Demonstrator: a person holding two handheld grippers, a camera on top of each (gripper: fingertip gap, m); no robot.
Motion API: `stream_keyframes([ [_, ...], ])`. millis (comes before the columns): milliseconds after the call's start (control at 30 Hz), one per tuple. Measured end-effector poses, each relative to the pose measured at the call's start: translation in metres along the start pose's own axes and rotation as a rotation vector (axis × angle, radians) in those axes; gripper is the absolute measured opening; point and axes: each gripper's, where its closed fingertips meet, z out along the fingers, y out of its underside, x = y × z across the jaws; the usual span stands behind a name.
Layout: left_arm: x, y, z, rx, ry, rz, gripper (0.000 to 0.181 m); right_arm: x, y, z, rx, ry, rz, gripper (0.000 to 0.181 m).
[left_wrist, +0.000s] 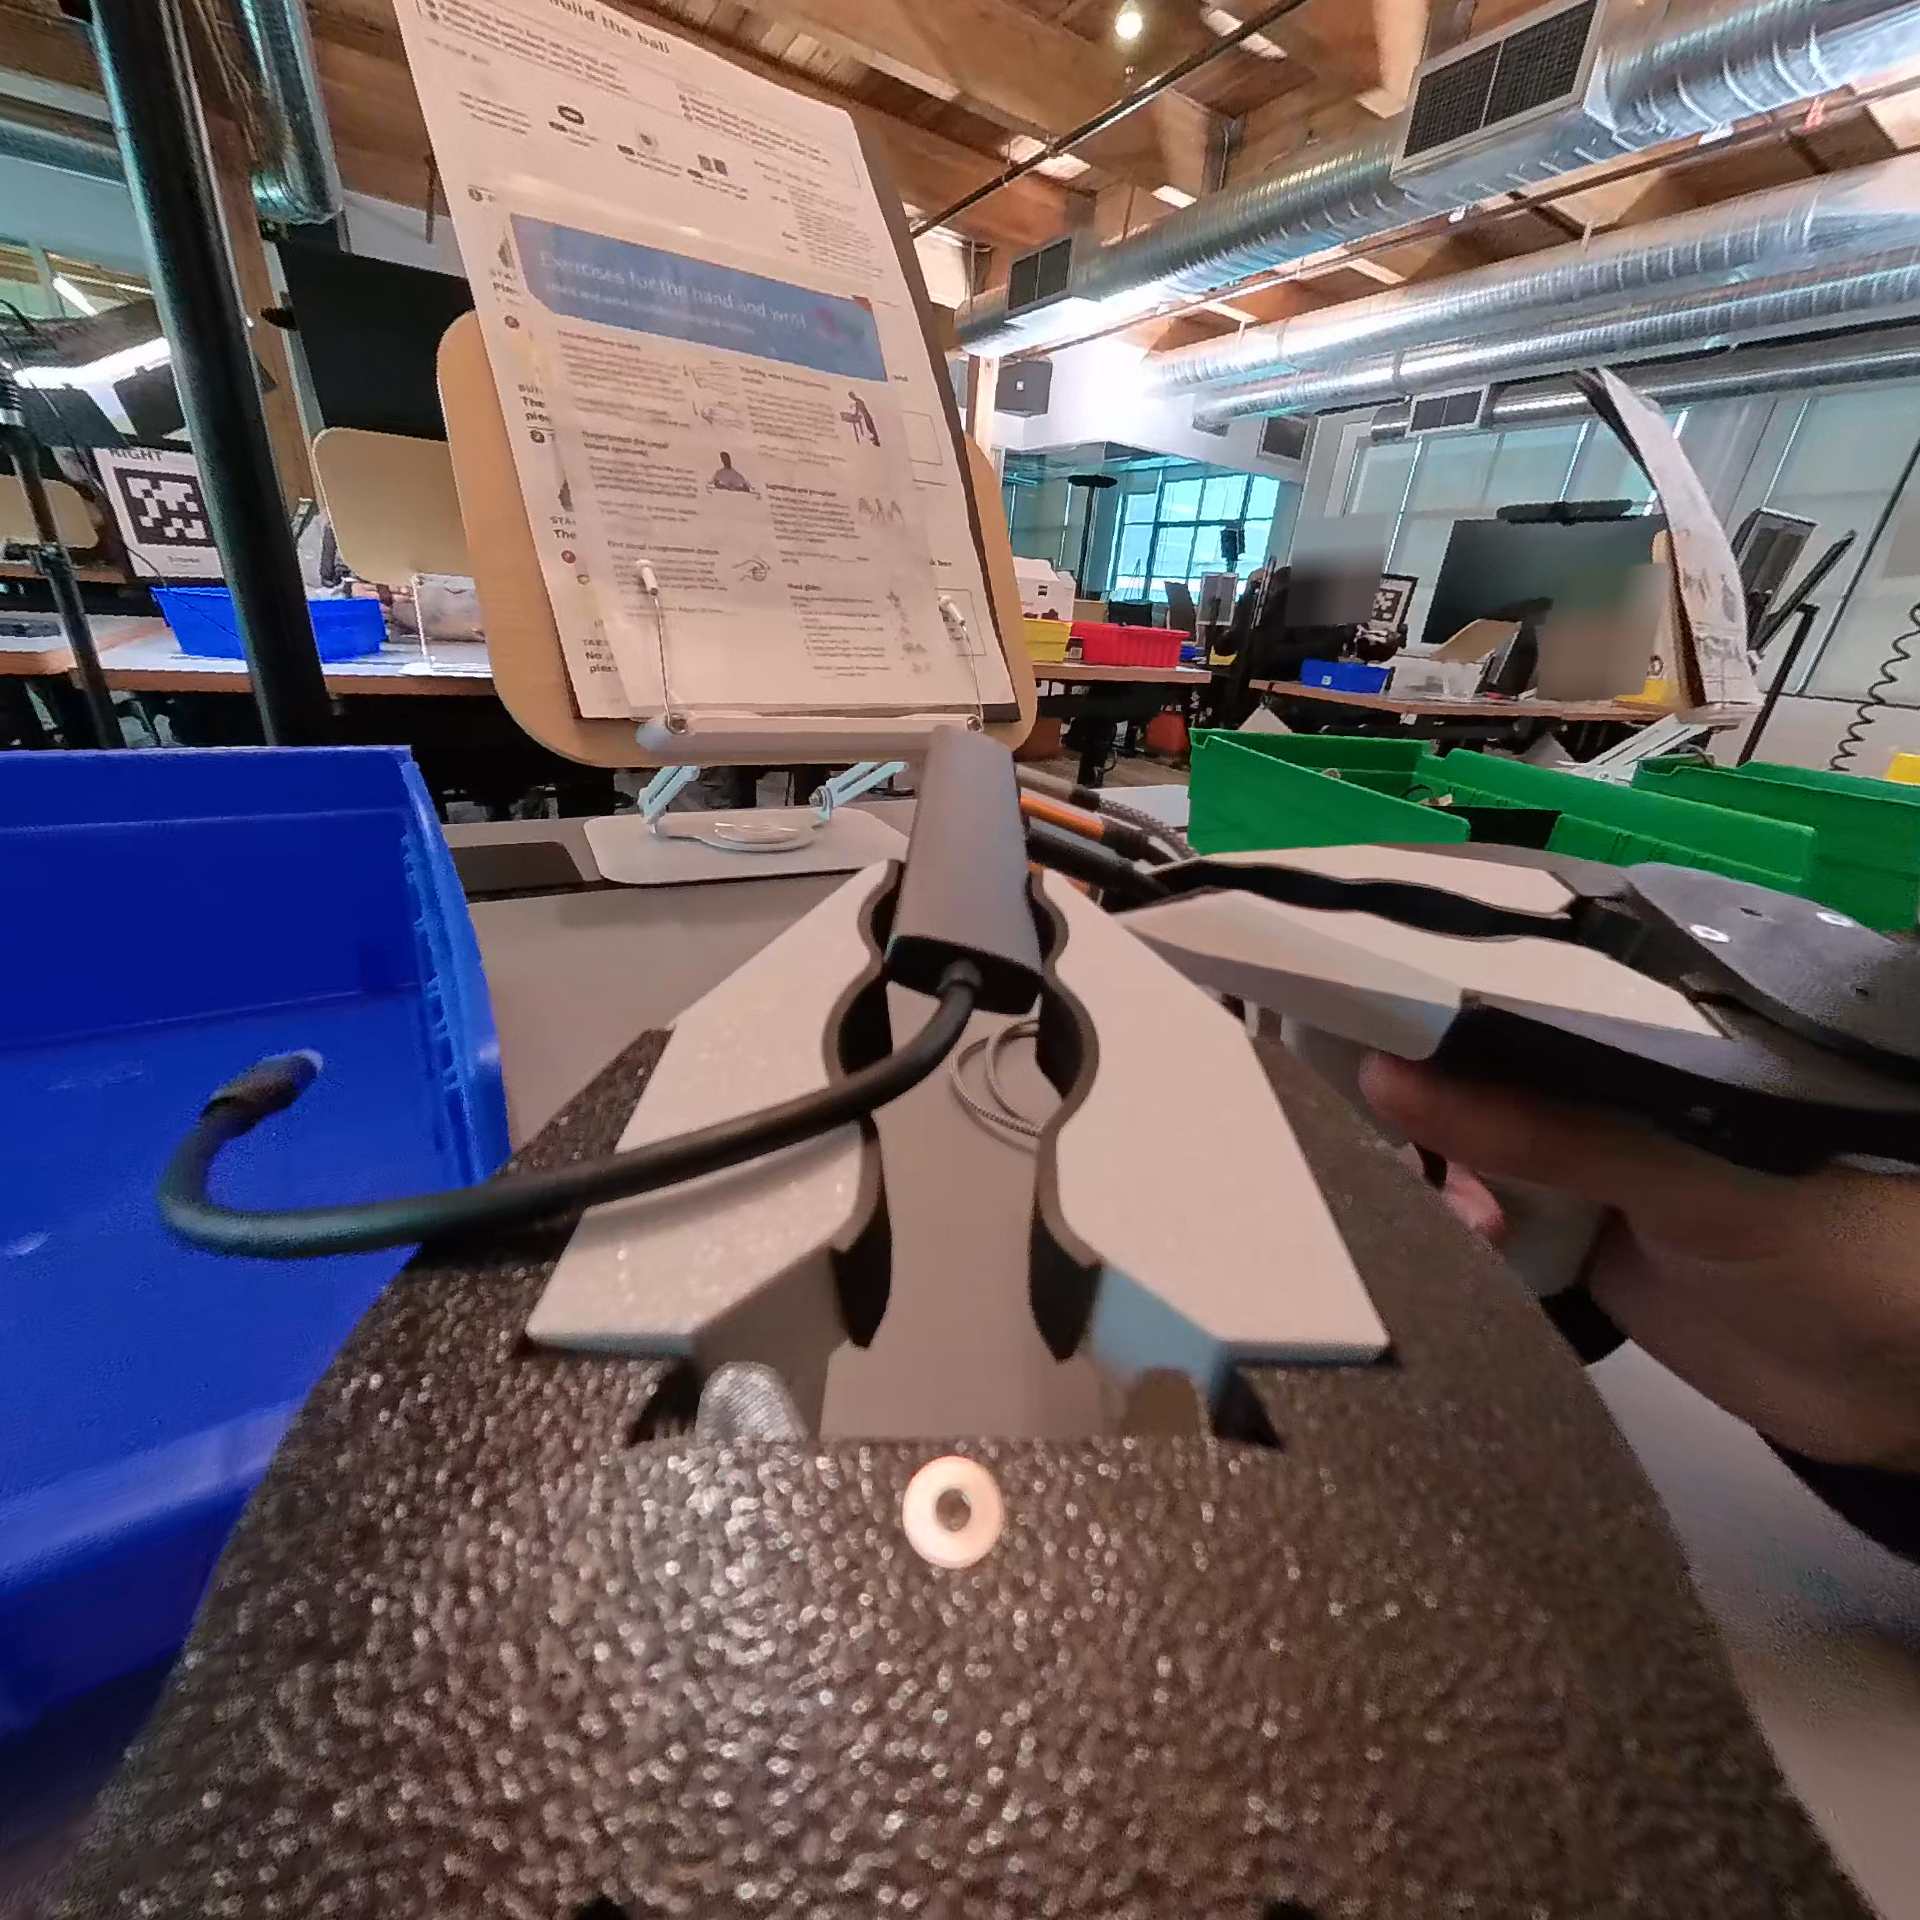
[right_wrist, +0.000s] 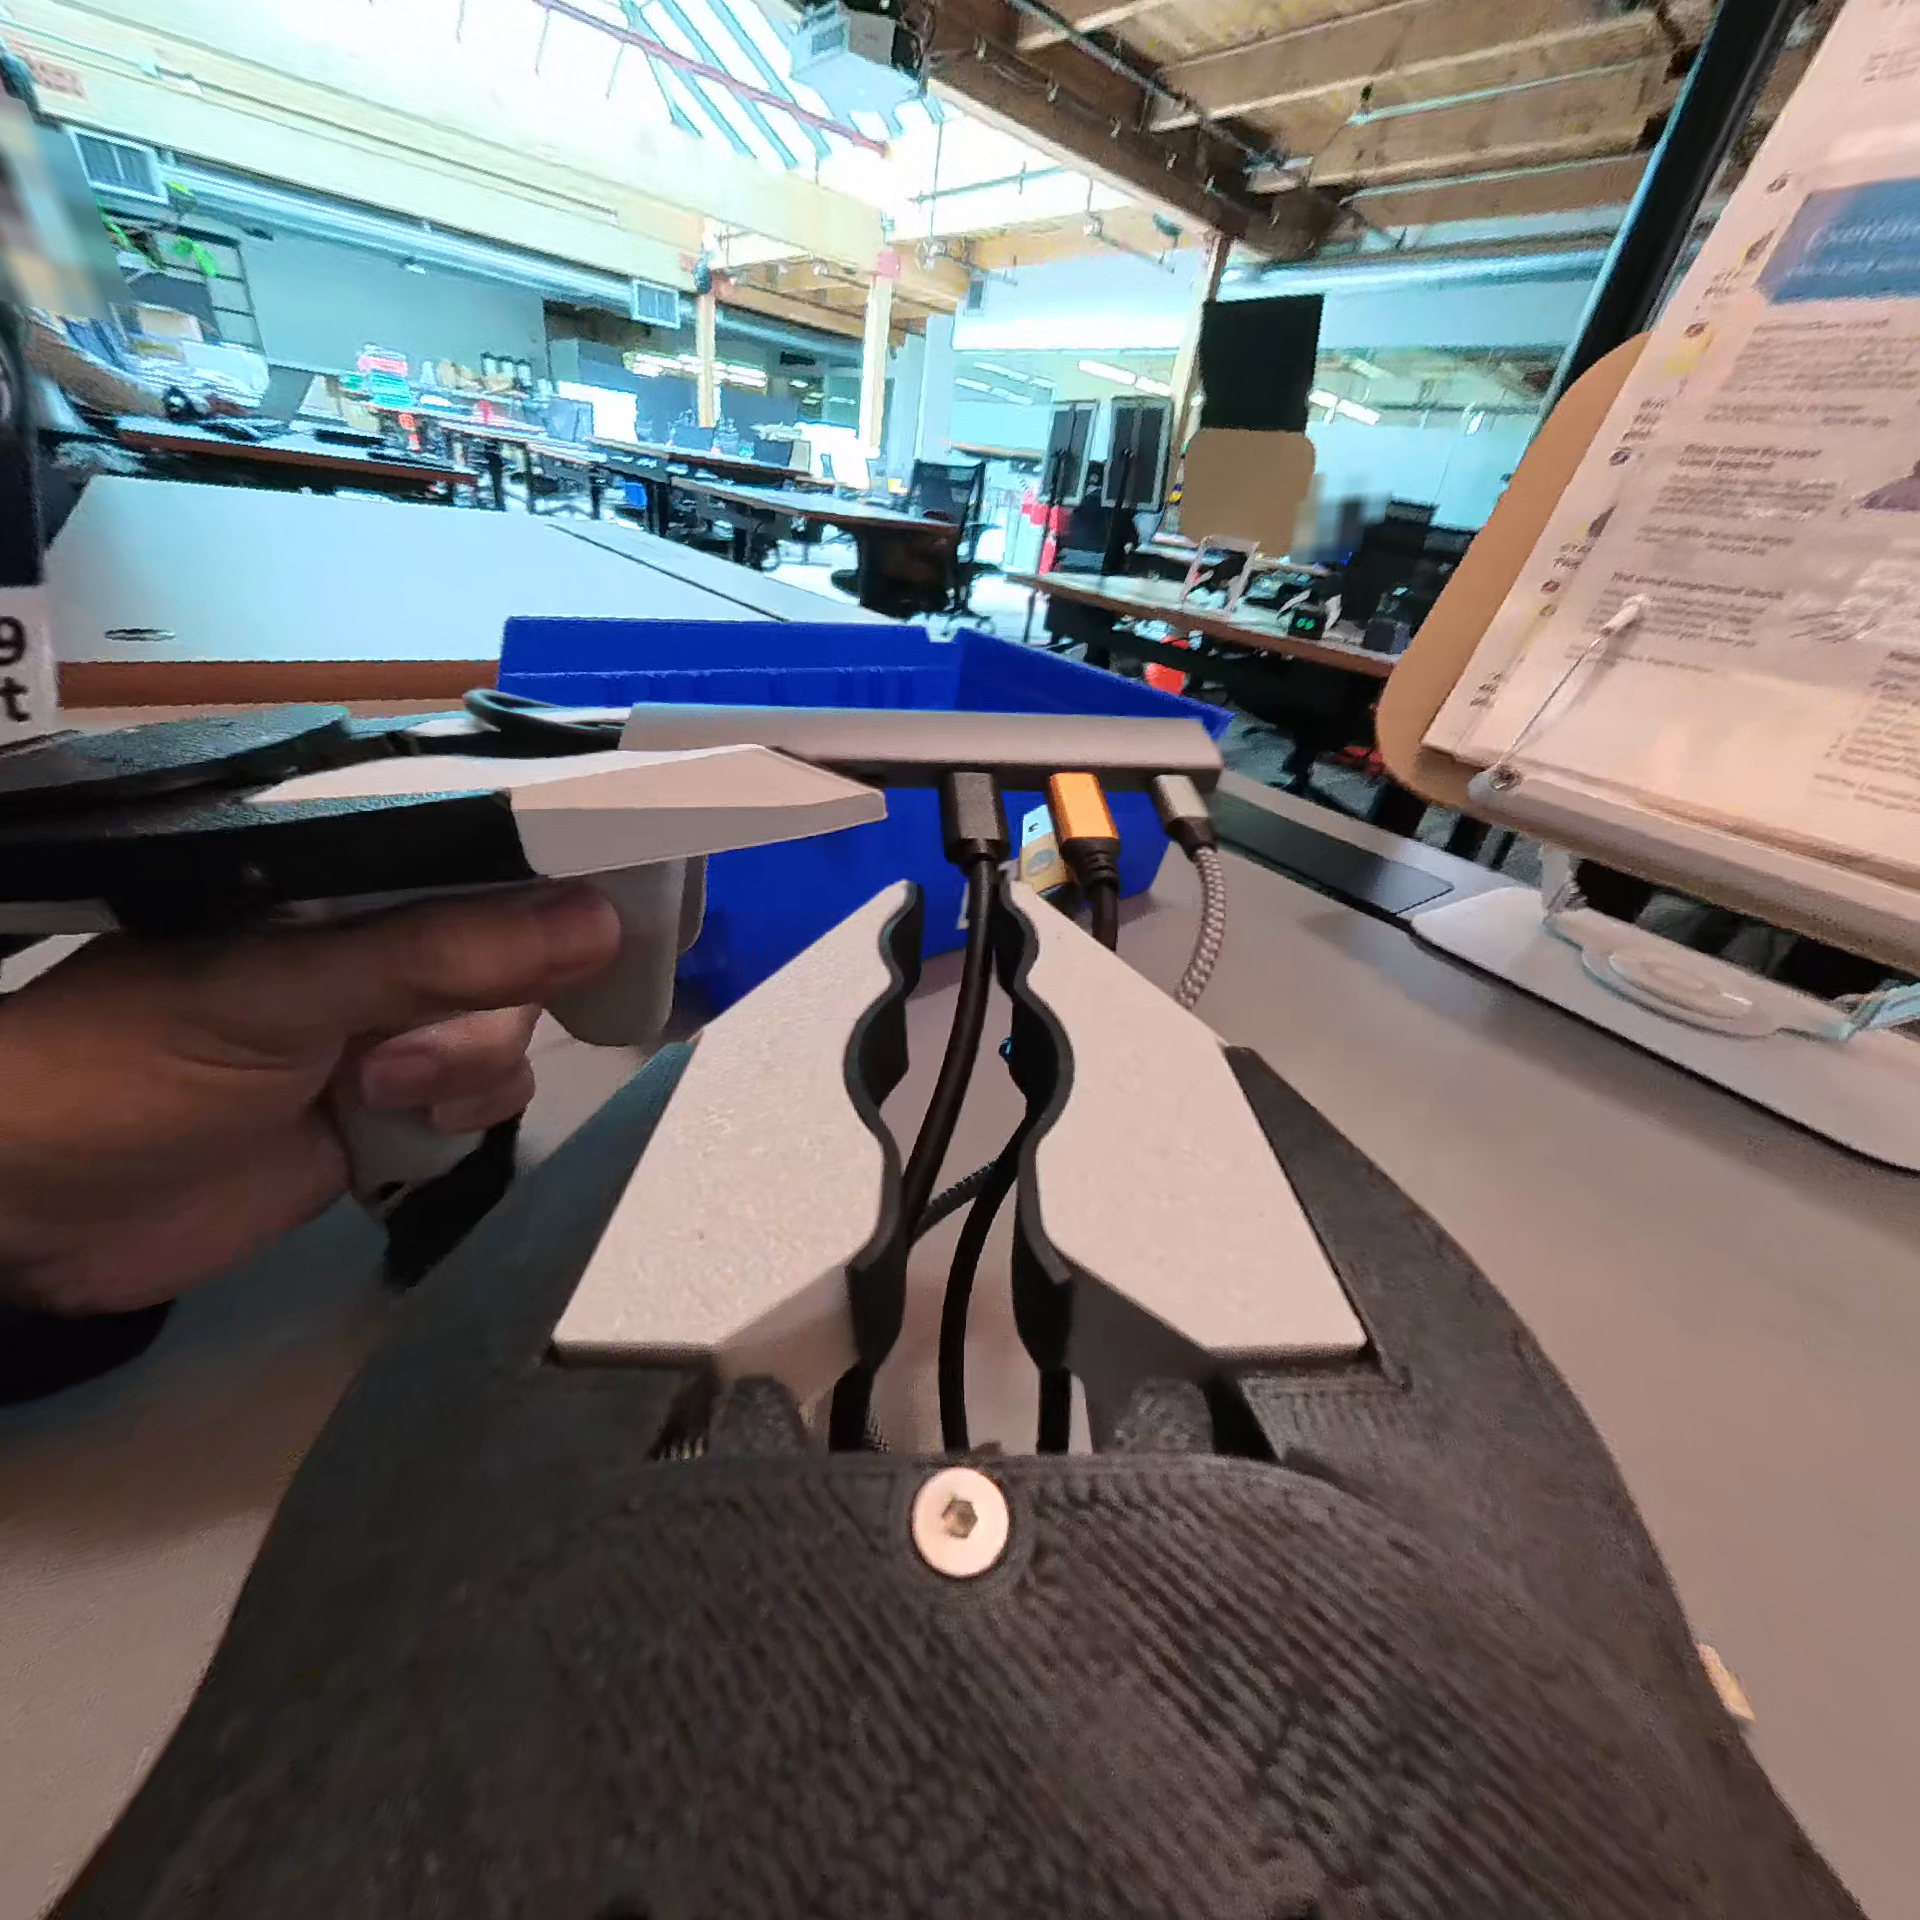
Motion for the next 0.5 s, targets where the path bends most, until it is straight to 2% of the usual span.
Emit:
stream_keyframes([
  [133,-0.001,-0.001,-0.001,0.008,-0.001,-0.028,0.021,0.005,-0.007,-0.002,0.05,0.073,-0.058,0.004],
  [300,-0.003,-0.003,-0.003,0.022,0.016,-0.075,0.021,0.001,-0.011,0.002,0.115,0.04,0.055,0.004],
  [400,-0.002,-0.004,-0.003,0.032,0.015,-0.086,0.021,0.002,-0.013,0.0,0.129,0.067,-0.027,0.005],
  [500,0.0,-0.005,-0.004,0.036,0.023,-0.091,0.021,0.001,-0.014,-0.002,0.15,0.072,-0.016,0.005],
])
